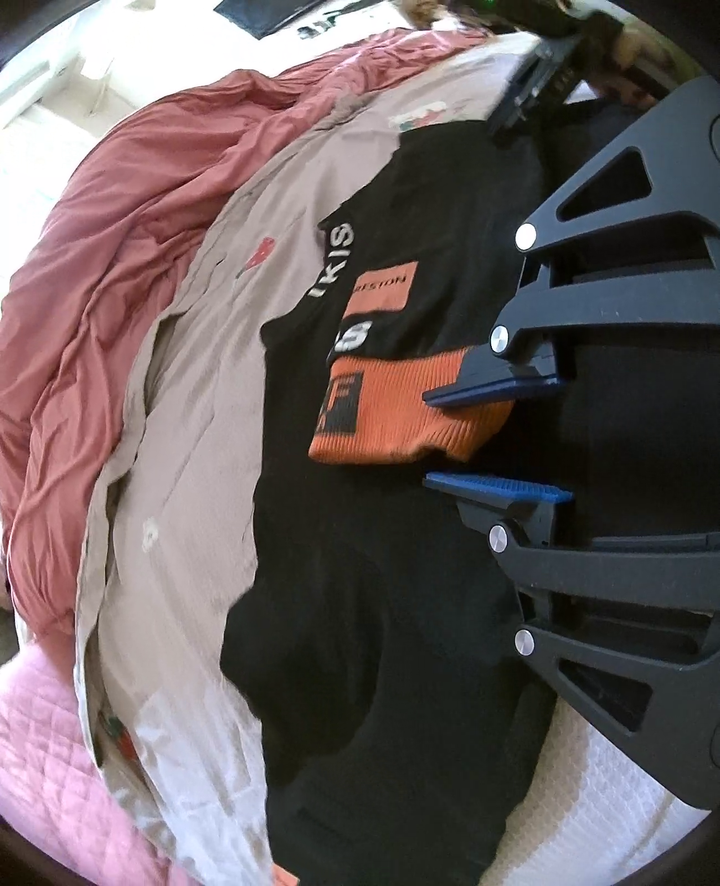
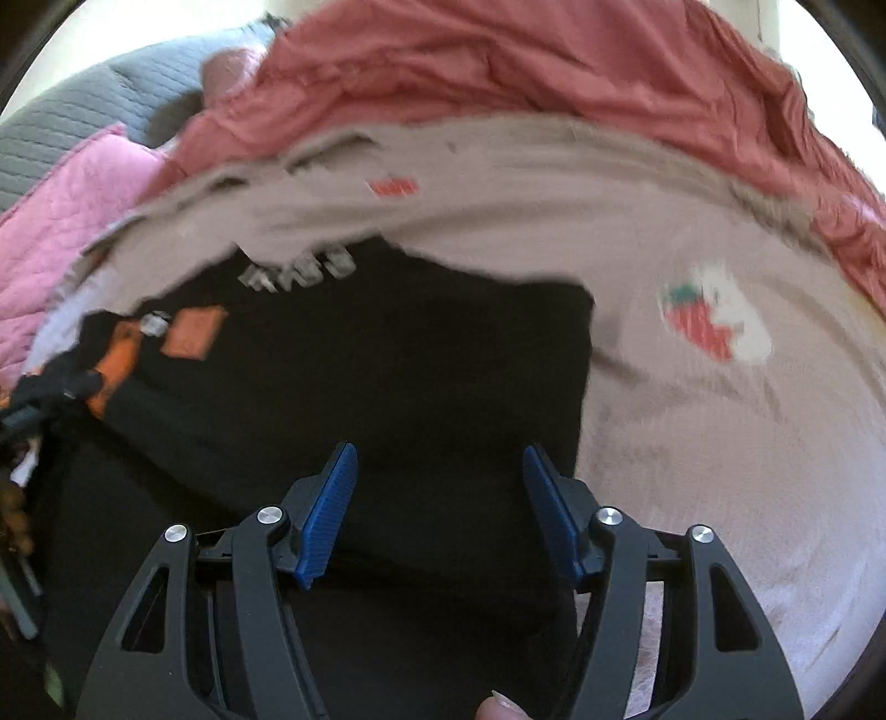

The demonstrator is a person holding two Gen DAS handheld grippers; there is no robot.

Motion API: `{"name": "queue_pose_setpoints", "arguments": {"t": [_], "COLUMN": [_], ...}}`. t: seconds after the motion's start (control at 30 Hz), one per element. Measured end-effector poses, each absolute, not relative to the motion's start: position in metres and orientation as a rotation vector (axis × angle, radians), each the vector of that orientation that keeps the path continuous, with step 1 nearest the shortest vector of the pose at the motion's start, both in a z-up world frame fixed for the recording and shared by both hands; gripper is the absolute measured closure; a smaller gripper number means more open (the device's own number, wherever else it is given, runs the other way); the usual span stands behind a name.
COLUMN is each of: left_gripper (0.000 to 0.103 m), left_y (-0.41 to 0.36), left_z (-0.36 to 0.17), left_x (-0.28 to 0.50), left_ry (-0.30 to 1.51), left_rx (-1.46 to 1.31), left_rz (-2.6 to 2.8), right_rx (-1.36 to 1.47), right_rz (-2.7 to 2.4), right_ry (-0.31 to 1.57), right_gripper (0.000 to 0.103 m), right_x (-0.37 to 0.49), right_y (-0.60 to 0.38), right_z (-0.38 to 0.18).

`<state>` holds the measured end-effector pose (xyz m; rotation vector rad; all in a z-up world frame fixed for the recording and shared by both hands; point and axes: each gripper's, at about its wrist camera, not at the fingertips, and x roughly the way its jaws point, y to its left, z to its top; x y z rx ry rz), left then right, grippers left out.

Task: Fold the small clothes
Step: 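Lay the cuff flat on the shirt body and open the left tool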

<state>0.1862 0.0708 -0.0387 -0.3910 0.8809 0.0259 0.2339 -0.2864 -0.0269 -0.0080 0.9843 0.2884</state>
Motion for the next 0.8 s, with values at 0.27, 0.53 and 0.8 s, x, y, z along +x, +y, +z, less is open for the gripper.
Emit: {"name": "queue_pose_setpoints", "arguments": {"t": [0.27, 0.53, 0.8], "left_gripper": [0.087, 0.081, 0.075], "left_y": [0.088, 0.026, 0.024], "left_z": [-0.021, 0.000, -0.039], "left_x": [0.173, 0.168, 0.185], "left_ry": [0.806, 0.737, 0.923], "left_rx": [-0.361, -0.133, -0.211], "left_rz": [0.116, 0.006, -0.083], "right_rx": [-0.029, -0.041, -0.075], "right_rz": [0.299, 0.371, 0.365], "right_ry": [0.937, 0.913, 1.010], "right_gripper": [0.046, 0.046, 0.046], "right_x": [0.222, 0.209, 0.210], "right_y": [-0.283, -0.269, -0.254], "right_z": [-0.012, 0.001, -0.028]}}
